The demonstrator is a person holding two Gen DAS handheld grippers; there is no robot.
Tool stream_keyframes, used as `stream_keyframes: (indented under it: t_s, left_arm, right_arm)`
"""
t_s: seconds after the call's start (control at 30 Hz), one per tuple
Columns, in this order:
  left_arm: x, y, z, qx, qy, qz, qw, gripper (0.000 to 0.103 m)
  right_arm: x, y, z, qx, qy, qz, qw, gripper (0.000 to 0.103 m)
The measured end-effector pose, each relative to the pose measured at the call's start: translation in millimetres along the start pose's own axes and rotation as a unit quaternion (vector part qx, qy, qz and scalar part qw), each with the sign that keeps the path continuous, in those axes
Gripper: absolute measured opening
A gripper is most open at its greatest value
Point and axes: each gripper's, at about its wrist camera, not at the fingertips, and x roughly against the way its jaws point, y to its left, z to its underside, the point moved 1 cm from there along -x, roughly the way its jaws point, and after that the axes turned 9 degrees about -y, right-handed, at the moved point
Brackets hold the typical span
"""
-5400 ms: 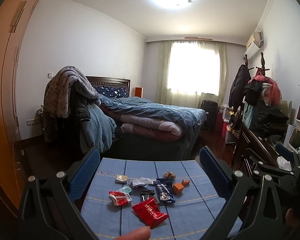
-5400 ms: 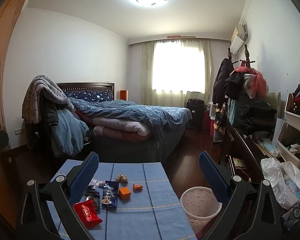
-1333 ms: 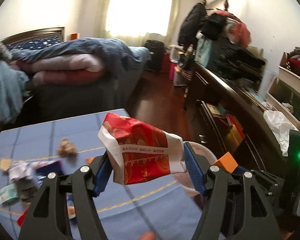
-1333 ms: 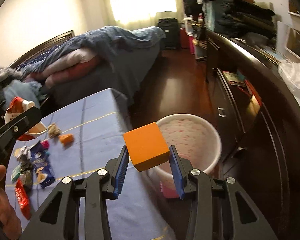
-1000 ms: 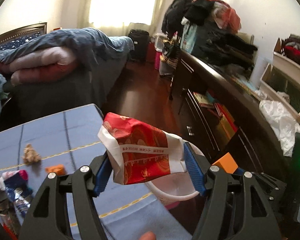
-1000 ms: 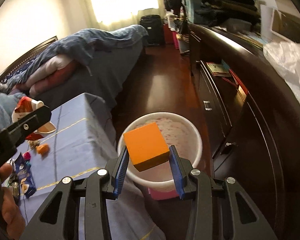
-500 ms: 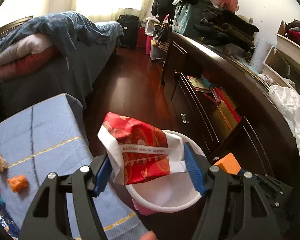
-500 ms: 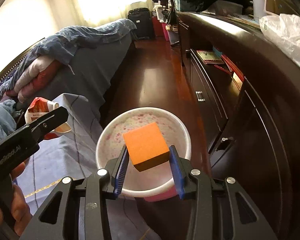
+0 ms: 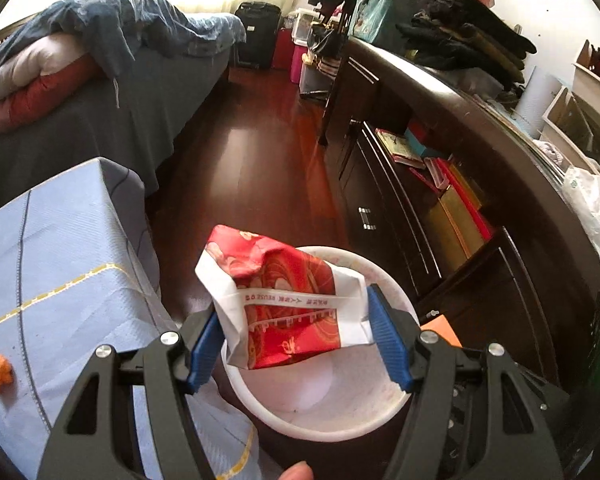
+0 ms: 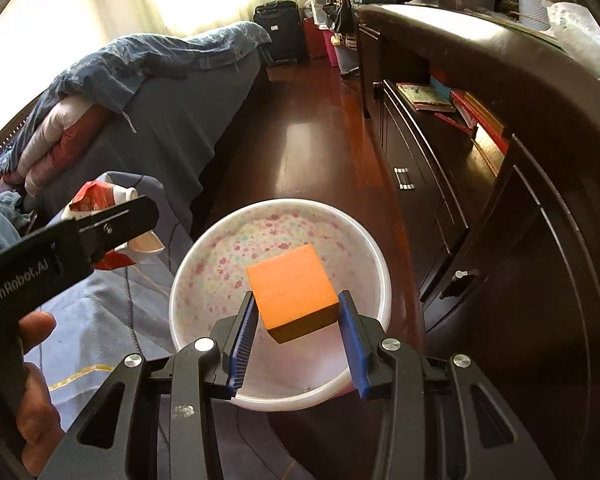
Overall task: Collect trash
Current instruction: 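Carry the packet and cube in both tools over the white wastebasket, then open the left tool dropping the packet while the right tool drops the cube into the basket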
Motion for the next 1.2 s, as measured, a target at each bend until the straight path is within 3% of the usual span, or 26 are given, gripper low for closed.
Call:
stream_keyframes:
  t_s: [0.5,0.6,0.73,0.9,1.03,1.2]
  left_arm:
    - [-22.8,2.9,0.4,0.014,0.027,0.005,0.9995,0.069]
    - [-24.0,3.4,-1.9,0.015,0.029,0.012,0.9994,0.069]
    - [-20.7,4.6,-4.9,0.014,0.025,0.016,0.9995,0.085]
    - [-16.7,5.6,-8.5,0.023,0.023,0.026,0.9991,0.09]
    - [2.9,7.5,-12.7,0.03,0.005,0.026,0.9992,0.09]
    - [51.6,17.5,-15.6,0.02,-0.036,-0.022,0.9989,0.09]
  right_arm:
    - [-19.0,4.1,0.1,0.01,0.01,0.007,1.0,0.041]
    - [-21.1,5.7,-0.4,0.016,0.009,0.011,1.0,0.046]
    - [-22.7,6.5,-1.1,0.021,0.005,0.018,1.0,0.055]
    - [-20.9,5.9,-0.6,0.02,0.011,0.022,1.0,0.056]
    - [-10.4,10.4,-1.2,0.026,0.012,0.022,0.999,0.059]
    - [15.4,27.5,-3.7,0.046,-0.002,0.014,0.999,0.067]
